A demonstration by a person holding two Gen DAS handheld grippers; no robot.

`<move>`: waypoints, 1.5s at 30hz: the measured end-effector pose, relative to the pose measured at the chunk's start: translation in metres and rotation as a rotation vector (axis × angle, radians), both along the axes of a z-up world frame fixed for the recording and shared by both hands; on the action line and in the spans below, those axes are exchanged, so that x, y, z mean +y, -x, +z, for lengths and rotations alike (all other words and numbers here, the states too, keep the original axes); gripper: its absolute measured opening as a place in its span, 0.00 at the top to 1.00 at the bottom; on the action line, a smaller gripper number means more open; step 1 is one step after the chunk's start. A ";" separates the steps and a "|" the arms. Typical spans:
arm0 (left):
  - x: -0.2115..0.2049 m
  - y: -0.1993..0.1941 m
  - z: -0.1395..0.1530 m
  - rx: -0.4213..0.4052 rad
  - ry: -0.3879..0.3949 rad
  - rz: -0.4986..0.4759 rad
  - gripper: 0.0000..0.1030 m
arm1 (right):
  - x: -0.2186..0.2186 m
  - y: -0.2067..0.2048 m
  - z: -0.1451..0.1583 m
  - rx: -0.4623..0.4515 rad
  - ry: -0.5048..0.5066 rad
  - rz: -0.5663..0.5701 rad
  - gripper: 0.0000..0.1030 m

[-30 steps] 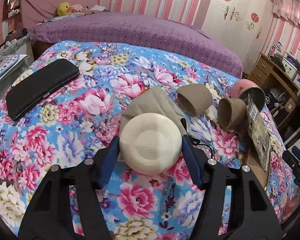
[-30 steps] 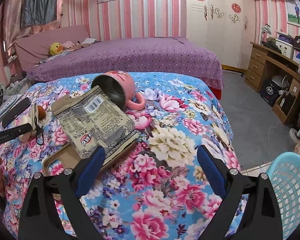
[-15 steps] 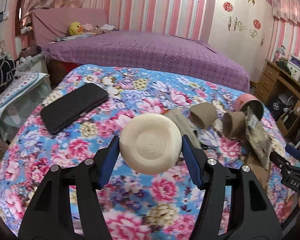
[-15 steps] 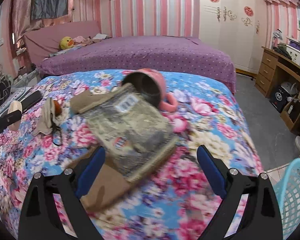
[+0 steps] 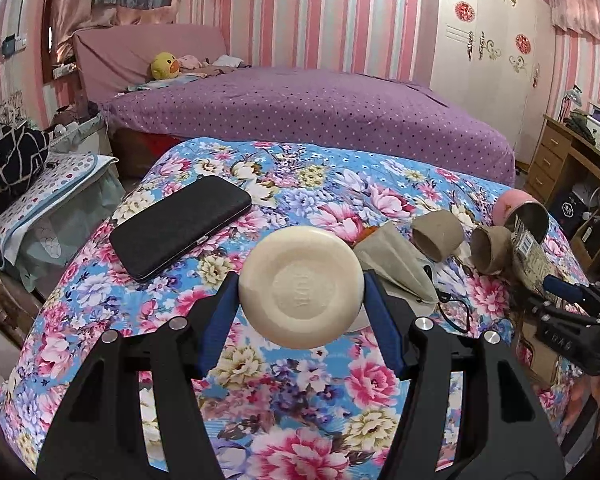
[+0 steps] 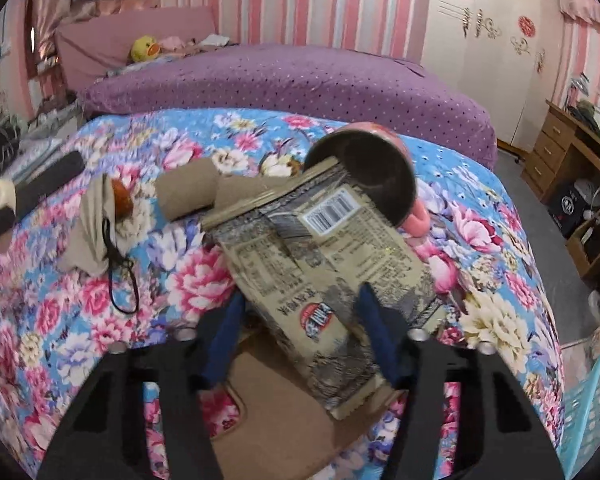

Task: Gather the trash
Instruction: 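Grasp the white round lid with the left gripper while the right grasps the snack wrapper, then carry the white lid and snack wrapper to the basket and release both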

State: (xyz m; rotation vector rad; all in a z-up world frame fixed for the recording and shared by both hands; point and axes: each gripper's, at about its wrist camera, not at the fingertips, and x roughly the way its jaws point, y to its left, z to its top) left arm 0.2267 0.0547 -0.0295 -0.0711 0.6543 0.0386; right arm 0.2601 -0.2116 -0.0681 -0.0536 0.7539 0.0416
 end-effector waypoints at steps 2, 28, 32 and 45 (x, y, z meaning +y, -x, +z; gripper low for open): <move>0.001 0.000 0.000 0.001 0.006 0.000 0.41 | -0.008 0.003 0.004 -0.005 -0.025 0.003 0.71; -0.028 0.032 0.021 -0.066 -0.042 -0.047 0.41 | -0.076 0.069 0.056 -0.183 -0.090 0.007 0.98; -0.043 0.044 0.027 -0.081 -0.052 -0.068 0.41 | -0.082 0.085 0.063 -0.198 -0.084 0.014 0.98; -0.108 0.076 0.036 -0.100 -0.045 -0.194 0.41 | -0.122 0.145 0.081 -0.214 -0.031 -0.007 0.98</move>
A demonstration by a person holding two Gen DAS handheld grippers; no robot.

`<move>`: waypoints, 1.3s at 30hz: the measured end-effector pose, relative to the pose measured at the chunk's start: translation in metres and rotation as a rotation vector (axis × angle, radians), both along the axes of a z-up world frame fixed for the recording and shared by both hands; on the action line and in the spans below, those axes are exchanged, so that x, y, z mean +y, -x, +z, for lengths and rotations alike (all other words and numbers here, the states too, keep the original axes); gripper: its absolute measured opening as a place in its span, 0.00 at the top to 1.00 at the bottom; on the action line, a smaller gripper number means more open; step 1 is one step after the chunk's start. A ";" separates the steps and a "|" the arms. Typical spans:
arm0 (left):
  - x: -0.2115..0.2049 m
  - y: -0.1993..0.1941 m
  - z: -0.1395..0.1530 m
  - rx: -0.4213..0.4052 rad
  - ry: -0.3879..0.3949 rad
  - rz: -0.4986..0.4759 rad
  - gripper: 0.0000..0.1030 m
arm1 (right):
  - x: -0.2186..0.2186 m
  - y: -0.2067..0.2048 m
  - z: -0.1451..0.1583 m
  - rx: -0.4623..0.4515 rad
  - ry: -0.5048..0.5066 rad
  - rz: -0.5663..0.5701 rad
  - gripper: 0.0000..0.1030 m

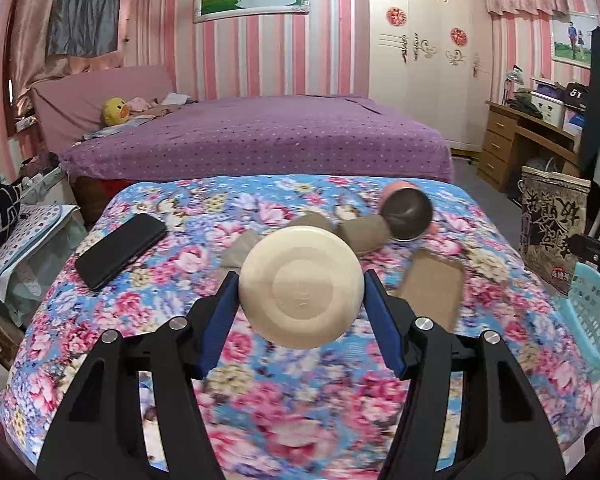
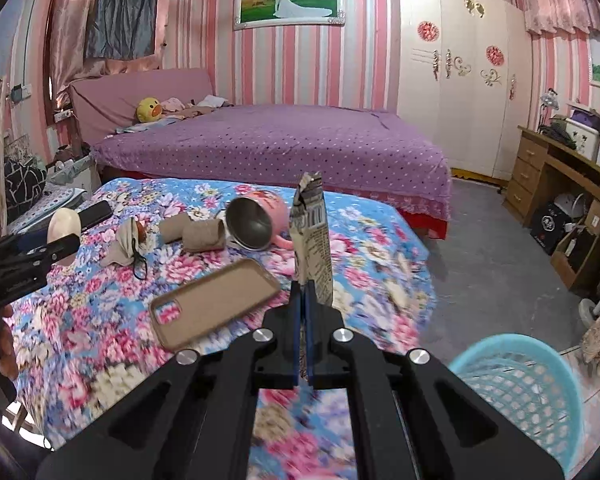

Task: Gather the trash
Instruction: 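Carry the white lid and snack wrapper to the basket and release both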

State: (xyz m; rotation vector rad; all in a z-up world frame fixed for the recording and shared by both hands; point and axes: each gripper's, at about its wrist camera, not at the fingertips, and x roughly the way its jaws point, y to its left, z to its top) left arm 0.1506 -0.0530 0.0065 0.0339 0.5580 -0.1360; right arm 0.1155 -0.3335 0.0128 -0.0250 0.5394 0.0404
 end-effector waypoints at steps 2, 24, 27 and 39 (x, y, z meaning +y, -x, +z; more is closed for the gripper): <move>-0.009 0.002 0.002 0.013 0.030 -0.013 0.41 | -0.015 0.013 0.002 -0.001 0.000 -0.023 0.98; -0.196 0.042 0.001 0.016 0.025 -0.264 0.41 | -0.192 0.114 -0.021 0.029 -0.081 -0.315 0.98; -0.228 0.049 -0.004 0.017 0.009 -0.319 0.41 | -0.204 0.116 -0.034 0.064 -0.063 -0.339 0.98; -0.341 0.063 -0.034 0.045 -0.039 -0.489 0.41 | -0.250 0.135 -0.056 0.071 -0.127 -0.382 0.98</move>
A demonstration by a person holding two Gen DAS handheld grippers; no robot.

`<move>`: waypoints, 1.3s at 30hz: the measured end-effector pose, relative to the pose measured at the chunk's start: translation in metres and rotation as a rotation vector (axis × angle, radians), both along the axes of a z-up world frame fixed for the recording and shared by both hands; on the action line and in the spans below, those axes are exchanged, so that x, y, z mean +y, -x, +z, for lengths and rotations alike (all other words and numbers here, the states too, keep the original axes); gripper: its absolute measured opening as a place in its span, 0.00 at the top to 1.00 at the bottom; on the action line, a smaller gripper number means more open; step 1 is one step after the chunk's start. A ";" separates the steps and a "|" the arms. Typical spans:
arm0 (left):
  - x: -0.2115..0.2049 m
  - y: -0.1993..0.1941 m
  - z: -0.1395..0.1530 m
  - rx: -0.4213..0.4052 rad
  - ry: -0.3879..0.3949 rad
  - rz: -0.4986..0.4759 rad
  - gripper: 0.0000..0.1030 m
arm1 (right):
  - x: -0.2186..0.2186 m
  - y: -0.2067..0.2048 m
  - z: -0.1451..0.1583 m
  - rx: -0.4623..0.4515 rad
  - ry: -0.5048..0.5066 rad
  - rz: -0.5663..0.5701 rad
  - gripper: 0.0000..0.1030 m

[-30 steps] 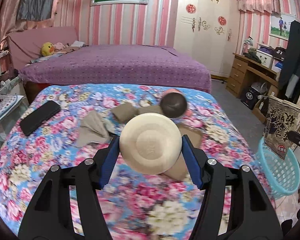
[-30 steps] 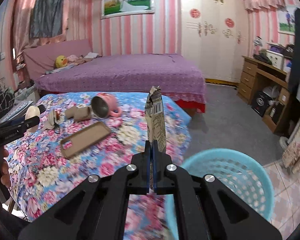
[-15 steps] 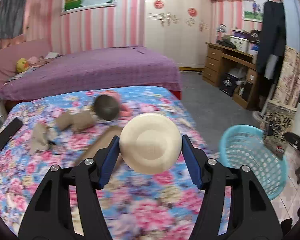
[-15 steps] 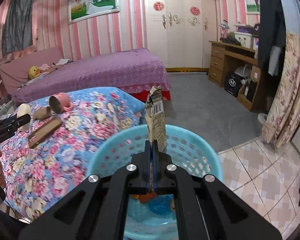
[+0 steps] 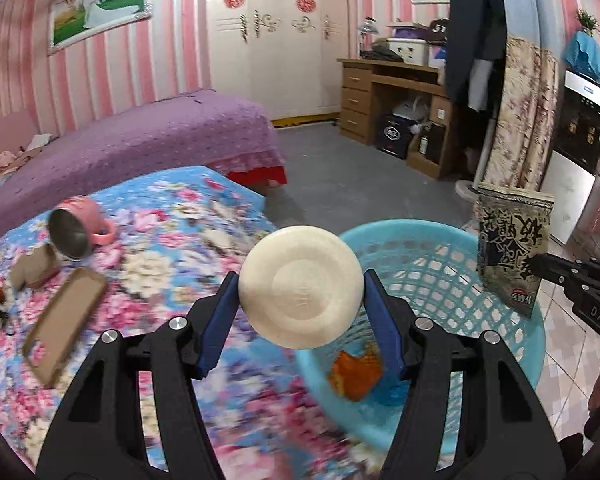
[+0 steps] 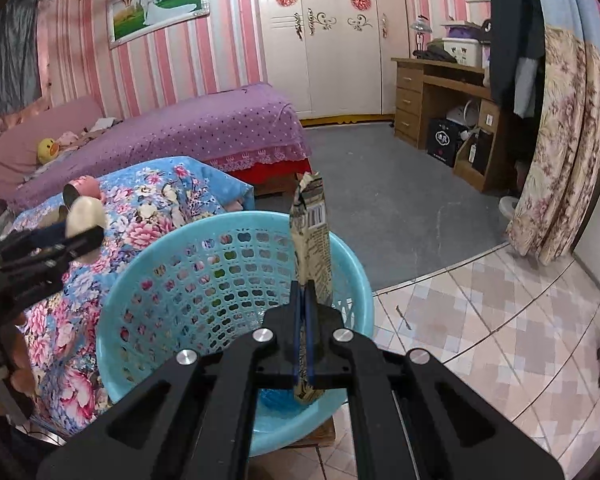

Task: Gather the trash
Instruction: 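Carry the white lid and snack wrapper to the basket and release both, then return both open grippers to the bed toward the beige cloth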

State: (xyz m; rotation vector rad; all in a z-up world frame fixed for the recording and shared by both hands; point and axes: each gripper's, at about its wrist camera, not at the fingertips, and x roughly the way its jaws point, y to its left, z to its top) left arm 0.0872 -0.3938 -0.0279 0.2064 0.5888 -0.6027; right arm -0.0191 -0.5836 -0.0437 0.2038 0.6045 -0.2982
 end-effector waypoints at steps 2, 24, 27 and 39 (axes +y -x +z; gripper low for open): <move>-0.010 -0.003 -0.005 0.013 0.001 -0.010 0.41 | -0.004 0.000 -0.003 -0.003 -0.011 -0.003 0.98; 0.000 -0.028 0.001 -0.035 -0.020 0.047 0.13 | 0.003 -0.016 -0.017 0.023 0.001 0.007 0.96; 0.016 -0.028 0.007 -0.045 -0.013 0.074 0.11 | 0.004 -0.017 -0.017 0.022 0.001 0.002 0.95; 0.067 -0.033 0.011 -0.045 -0.015 0.156 0.09 | 0.021 -0.015 0.003 -0.039 0.046 -0.051 0.12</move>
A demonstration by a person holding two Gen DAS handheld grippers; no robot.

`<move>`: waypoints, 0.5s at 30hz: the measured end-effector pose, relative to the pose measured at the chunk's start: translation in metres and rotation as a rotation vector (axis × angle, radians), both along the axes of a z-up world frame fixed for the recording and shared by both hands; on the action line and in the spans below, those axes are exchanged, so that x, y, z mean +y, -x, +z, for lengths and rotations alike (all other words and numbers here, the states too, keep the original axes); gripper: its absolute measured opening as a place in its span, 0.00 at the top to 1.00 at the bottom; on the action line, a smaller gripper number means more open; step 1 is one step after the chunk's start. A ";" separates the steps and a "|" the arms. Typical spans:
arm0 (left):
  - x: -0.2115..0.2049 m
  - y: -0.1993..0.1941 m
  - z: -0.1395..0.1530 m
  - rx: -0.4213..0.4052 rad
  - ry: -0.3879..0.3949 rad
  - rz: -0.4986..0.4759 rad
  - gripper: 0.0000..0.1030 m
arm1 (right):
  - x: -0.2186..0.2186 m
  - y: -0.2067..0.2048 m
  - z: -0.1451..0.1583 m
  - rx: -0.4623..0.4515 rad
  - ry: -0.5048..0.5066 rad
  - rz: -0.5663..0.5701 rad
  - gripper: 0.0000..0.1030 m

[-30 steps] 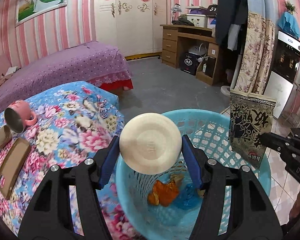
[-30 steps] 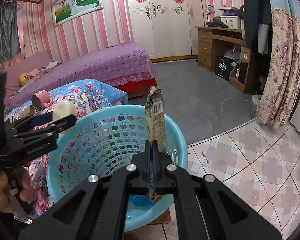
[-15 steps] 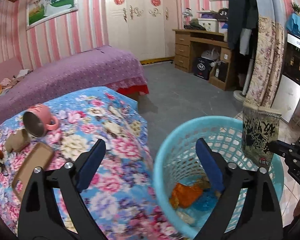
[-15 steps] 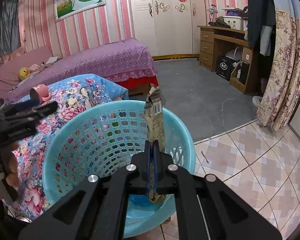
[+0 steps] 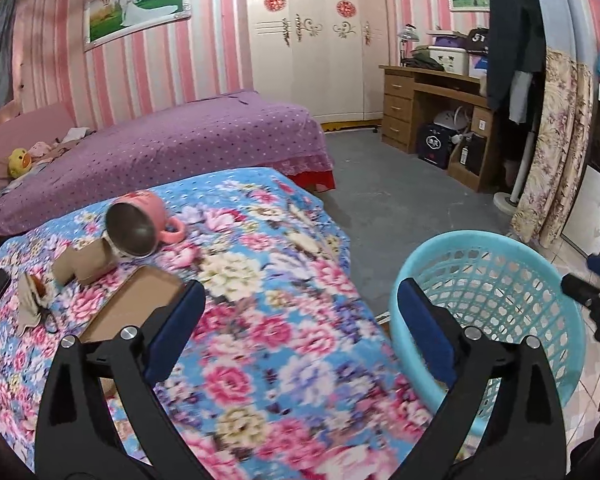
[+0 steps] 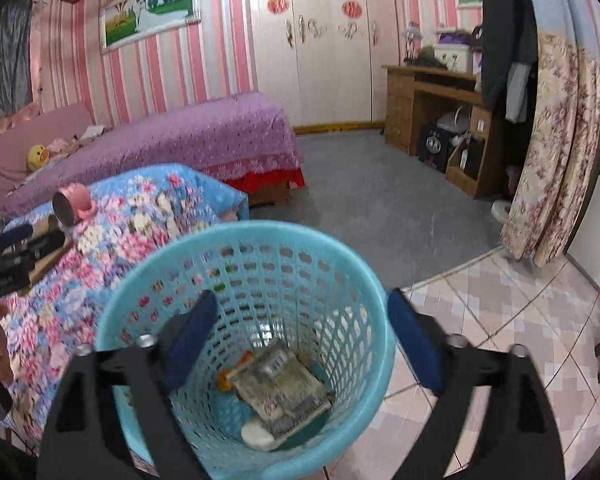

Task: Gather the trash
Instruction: 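Return both open grippers to the bed toward the beige cloth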

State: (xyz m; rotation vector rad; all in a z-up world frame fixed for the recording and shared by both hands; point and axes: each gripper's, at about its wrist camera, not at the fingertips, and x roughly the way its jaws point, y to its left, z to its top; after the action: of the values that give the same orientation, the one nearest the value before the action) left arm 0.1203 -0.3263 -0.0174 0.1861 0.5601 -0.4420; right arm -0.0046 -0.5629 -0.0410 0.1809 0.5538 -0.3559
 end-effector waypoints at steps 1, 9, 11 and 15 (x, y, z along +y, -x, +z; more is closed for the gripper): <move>0.006 0.000 0.001 0.001 0.003 0.007 0.08 | 0.003 -0.001 0.003 -0.007 0.006 -0.001 0.12; 0.058 0.000 0.011 -0.016 0.004 0.071 0.06 | 0.039 -0.020 0.018 -0.031 0.045 0.028 0.08; 0.072 -0.002 0.015 -0.026 0.000 0.086 0.05 | 0.051 -0.027 0.021 -0.037 0.049 0.043 0.08; 0.106 -0.008 0.024 -0.054 -0.020 0.131 0.05 | 0.073 -0.040 0.024 -0.045 0.047 0.075 0.08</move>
State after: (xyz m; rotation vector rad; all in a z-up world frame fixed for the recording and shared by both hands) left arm 0.1278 -0.2201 0.0063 0.1790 0.5210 -0.3030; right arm 0.0356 -0.4897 -0.0169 0.1220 0.5059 -0.2913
